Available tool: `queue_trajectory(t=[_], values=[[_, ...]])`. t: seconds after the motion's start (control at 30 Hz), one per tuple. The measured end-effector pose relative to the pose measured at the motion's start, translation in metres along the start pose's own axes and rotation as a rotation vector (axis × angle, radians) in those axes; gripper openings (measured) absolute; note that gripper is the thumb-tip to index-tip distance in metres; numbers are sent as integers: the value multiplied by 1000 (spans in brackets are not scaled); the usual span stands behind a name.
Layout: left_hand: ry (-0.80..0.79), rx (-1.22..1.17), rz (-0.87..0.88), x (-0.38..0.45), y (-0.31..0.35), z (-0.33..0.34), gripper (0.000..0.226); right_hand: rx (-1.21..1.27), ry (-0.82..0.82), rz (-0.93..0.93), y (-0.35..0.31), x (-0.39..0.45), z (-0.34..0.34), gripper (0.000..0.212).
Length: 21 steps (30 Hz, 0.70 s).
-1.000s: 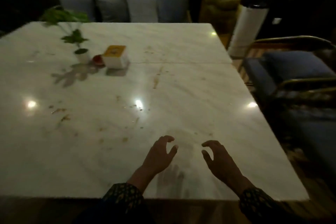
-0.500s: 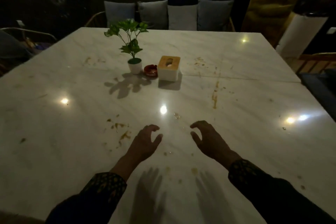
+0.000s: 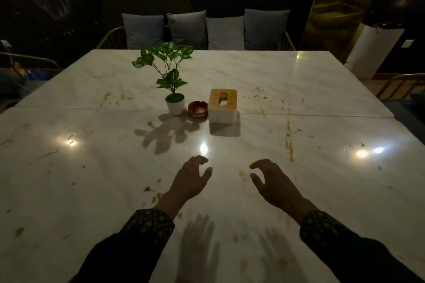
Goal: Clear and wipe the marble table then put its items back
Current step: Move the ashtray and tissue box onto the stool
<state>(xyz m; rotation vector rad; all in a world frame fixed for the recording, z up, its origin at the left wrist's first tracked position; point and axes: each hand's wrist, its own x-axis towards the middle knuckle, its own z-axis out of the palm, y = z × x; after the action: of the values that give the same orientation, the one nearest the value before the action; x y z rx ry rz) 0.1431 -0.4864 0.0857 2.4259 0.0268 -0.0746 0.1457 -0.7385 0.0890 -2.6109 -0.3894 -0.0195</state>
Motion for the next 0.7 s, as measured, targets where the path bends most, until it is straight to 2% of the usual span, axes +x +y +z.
queue_trajectory(t=[0.07,0.23,0.43,0.7], values=[[-5,24,4,12,2,-3,44,-16,-14,13,5,10,-1,28],[19,94,-17,36,9,-19,60,-44,-48,8,12,46,-12,32],[73,258,-22,89,7,-35,45,-23,-55,32,7,115,-24,46],[-40,428,0,140,-26,-7,55,-40,-123,148,25,184,-15,59]])
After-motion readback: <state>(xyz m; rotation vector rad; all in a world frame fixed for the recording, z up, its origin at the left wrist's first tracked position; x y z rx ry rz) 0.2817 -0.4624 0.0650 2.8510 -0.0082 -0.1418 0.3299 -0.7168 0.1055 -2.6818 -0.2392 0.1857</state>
